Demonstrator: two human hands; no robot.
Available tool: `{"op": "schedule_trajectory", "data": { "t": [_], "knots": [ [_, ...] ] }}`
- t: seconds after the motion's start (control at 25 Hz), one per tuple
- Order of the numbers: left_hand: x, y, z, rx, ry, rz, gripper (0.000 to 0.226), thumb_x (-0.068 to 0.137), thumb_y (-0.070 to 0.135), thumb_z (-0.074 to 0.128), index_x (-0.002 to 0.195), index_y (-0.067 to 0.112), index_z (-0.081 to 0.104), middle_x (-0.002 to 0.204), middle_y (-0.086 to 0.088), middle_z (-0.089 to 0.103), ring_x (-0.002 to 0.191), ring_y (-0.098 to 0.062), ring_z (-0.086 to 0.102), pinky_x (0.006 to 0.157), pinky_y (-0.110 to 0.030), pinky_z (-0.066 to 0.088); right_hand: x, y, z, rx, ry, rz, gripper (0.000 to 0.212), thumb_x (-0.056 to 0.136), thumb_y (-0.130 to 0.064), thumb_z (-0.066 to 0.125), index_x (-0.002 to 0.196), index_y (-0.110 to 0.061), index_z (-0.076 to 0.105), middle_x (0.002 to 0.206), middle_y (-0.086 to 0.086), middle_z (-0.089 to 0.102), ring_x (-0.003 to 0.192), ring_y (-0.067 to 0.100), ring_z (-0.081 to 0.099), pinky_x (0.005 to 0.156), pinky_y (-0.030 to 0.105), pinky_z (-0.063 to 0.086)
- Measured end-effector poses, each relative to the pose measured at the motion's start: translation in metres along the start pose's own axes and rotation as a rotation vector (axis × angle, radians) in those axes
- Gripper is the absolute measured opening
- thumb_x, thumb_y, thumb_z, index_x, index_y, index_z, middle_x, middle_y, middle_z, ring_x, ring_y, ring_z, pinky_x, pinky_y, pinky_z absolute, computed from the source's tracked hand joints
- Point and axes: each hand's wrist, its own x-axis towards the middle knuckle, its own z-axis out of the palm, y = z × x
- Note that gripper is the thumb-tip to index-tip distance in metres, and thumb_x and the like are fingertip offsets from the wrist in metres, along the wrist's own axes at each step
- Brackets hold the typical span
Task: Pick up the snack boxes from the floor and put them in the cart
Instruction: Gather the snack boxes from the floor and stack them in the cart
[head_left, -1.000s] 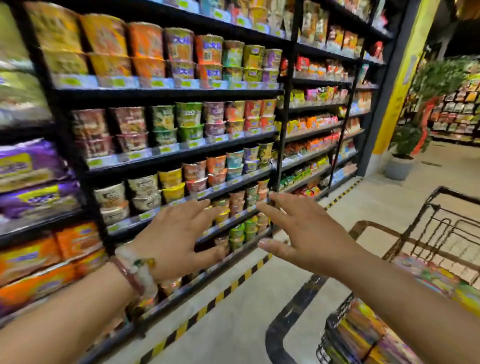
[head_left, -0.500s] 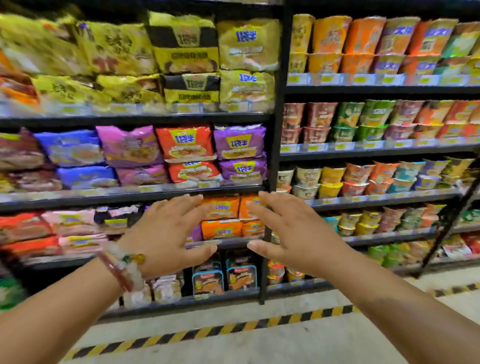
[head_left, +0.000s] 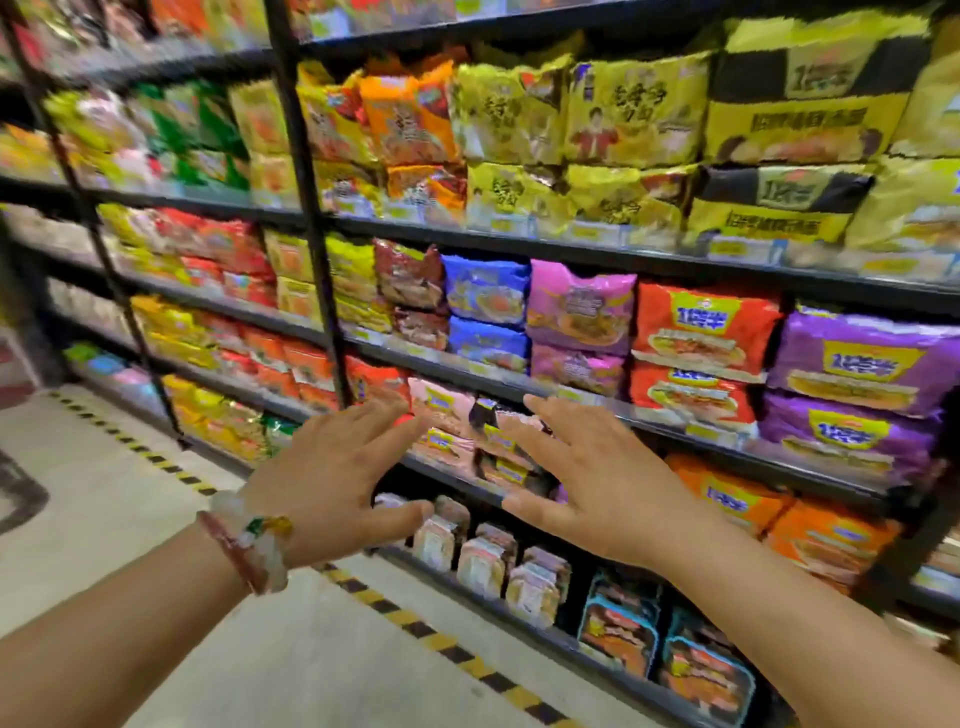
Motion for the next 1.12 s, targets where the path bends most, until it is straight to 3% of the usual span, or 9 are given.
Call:
{"op": "schedule_trajectory", "data": {
  "t": [0.08, 0.2, 0.24, 0.32, 0.44, 0.52, 0.64, 0.76, 1.12],
  "knots": [
    [-0.005, -0.032, 0.002, -0.035, -0.052, -0.152, 0.104, 0.061, 0.090, 0.003, 0.150, 0.035, 0.015, 0.157, 0.008, 0.016, 0.144, -0.015, 0.016, 0.115, -0.038, 0.017, 0.045, 0.001, 0.004, -0.007, 0.025, -0.102, 0.098, 0.064, -0.079, -0.010, 0.151, -0.038, 0.007, 0.161, -0.002, 0.006, 0.147, 0.018, 0.006, 0.117, 0.034, 0.002],
    [-0.015, -0.071, 0.002, 0.007, 0.025, -0.269, 0.111, 0.062, 0.091, -0.007, 0.149, 0.029, 0.022, 0.152, 0.006, 0.028, 0.141, -0.019, 0.028, 0.113, -0.040, 0.025, 0.106, -0.004, 0.008, -0.100, 0.096, -0.234, 0.090, 0.080, -0.078, -0.005, 0.145, -0.032, 0.036, 0.150, 0.005, 0.038, 0.137, 0.025, 0.038, 0.109, 0.038, 0.023],
    [-0.021, -0.084, 0.005, 0.026, 0.032, -0.329, 0.111, 0.061, 0.091, -0.007, 0.150, 0.030, 0.019, 0.152, 0.007, 0.027, 0.141, -0.018, 0.027, 0.112, -0.037, 0.023, 0.127, -0.009, 0.011, -0.097, 0.106, -0.274, 0.089, 0.080, -0.078, -0.004, 0.146, -0.032, 0.035, 0.151, 0.005, 0.038, 0.137, 0.025, 0.037, 0.109, 0.039, 0.022],
    [-0.037, -0.106, 0.010, 0.044, 0.030, -0.425, 0.108, 0.061, 0.092, -0.005, 0.149, 0.033, 0.018, 0.153, 0.006, 0.028, 0.141, -0.019, 0.028, 0.109, -0.031, 0.020, 0.161, -0.022, 0.019, -0.048, 0.067, -0.391, 0.094, 0.069, -0.079, -0.007, 0.151, -0.038, 0.012, 0.159, 0.000, 0.014, 0.146, 0.020, 0.013, 0.116, 0.035, 0.006],
    [-0.075, -0.137, 0.013, 0.091, 0.046, -0.561, 0.102, 0.069, 0.089, 0.004, 0.148, 0.029, 0.029, 0.149, -0.001, 0.038, 0.137, -0.023, 0.035, 0.107, -0.037, 0.028, 0.206, -0.053, 0.025, -0.004, 0.004, -0.514, 0.089, 0.068, -0.077, 0.001, 0.150, -0.042, -0.004, 0.160, -0.006, -0.003, 0.146, 0.015, -0.003, 0.117, 0.034, 0.001],
    [-0.100, -0.158, 0.012, 0.105, 0.013, -0.662, 0.101, 0.069, 0.089, 0.006, 0.147, 0.029, 0.032, 0.149, 0.000, 0.037, 0.137, -0.022, 0.035, 0.107, -0.039, 0.031, 0.236, -0.082, 0.029, 0.007, -0.021, -0.589, 0.086, 0.071, -0.076, 0.004, 0.149, -0.042, -0.007, 0.160, -0.006, -0.007, 0.146, 0.014, -0.006, 0.117, 0.034, 0.000],
    [-0.137, -0.198, 0.009, 0.198, 0.005, -0.735, 0.087, 0.082, 0.080, 0.016, 0.136, 0.020, 0.048, 0.133, -0.010, 0.056, 0.119, -0.031, 0.056, 0.092, -0.046, 0.046, 0.282, -0.135, 0.039, 0.017, -0.017, -0.715, 0.084, 0.072, -0.076, 0.005, 0.149, -0.043, -0.006, 0.160, -0.005, -0.007, 0.146, 0.016, -0.005, 0.116, 0.033, 0.000],
    [-0.172, -0.246, 0.009, 0.234, -0.041, -0.835, 0.075, 0.086, 0.077, 0.017, 0.135, 0.025, 0.040, 0.126, -0.013, 0.061, 0.111, -0.033, 0.061, 0.084, -0.049, 0.052, 0.331, -0.196, 0.051, 0.083, 0.007, -0.796, 0.082, 0.074, -0.077, 0.007, 0.148, -0.044, -0.007, 0.160, -0.009, -0.008, 0.146, 0.013, -0.007, 0.112, 0.027, -0.004],
    [-0.292, -0.419, 0.008, 0.274, -0.145, -0.996, 0.077, 0.083, 0.078, 0.018, 0.135, 0.026, 0.041, 0.129, -0.011, 0.059, 0.113, -0.032, 0.060, 0.088, -0.050, 0.049, 0.461, -0.390, 0.083, 0.164, 0.000, -0.877, 0.078, 0.077, -0.073, 0.010, 0.149, -0.044, -0.004, 0.159, -0.011, -0.010, 0.145, 0.010, -0.010, 0.106, 0.021, -0.010]
  ]
}}
